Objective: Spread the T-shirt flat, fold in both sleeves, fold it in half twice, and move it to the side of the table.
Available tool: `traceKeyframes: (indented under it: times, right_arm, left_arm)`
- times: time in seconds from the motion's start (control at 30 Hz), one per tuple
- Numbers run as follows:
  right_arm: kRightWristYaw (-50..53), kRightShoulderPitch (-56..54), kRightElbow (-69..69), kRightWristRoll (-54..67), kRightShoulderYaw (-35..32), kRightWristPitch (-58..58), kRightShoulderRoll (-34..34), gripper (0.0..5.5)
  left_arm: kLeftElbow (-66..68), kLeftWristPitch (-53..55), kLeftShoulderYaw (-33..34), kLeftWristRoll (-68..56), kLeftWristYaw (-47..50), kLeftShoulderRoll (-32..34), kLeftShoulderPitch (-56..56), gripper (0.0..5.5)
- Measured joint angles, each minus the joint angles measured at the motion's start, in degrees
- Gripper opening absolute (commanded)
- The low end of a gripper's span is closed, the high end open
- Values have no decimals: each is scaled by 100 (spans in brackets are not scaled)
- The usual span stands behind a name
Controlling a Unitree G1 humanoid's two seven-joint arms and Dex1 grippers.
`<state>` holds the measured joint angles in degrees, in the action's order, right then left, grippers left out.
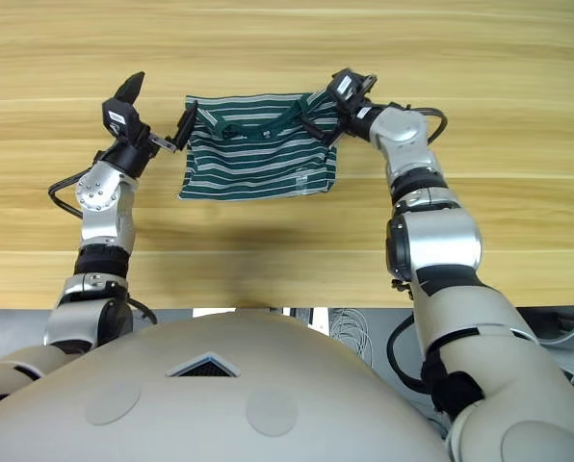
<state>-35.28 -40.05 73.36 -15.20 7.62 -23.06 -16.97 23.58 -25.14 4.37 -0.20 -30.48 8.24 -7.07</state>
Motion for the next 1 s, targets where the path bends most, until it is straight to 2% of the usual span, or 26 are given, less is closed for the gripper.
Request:
traceKeyframes:
  times: [0.1, 0.23, 0.37, 0.5, 0.7, 0.83, 1.0]
  right_arm:
    - [342, -49, 37, -370, 381, 29, 1, 540]
    - [586, -363, 133, -536, 508, 114, 12, 540]
    - [858, -517, 209, -650, 614, 163, 87, 540]
    - [1052, -517, 200, -586, 551, 65, 248, 540]
    - [262, -203, -575, 289, 101, -444, 499, 540]
    - [-203, 498, -1636, 1298, -235, 265, 1349, 540]
    - [-283, 1351, -2679, 1182, 351, 1164, 1818, 540]
  left_arm:
    - [-942, 352, -256, 301, 221, 81, 355, 510]
    - [-1861, 621, -705, 632, 343, 211, 822, 510]
    - [-1936, 735, -1283, 1195, 512, 226, 1176, 510]
    - [-1587, 732, -1419, 1389, 832, 263, 1169, 510]
    - [-1479, 728, -1240, 1362, 1179, 352, 1169, 510]
    - [-1577, 711, -872, 1192, 1537, 434, 1304, 510]
    - [-1883, 635, -40, 689, 2078, 482, 1240, 510]
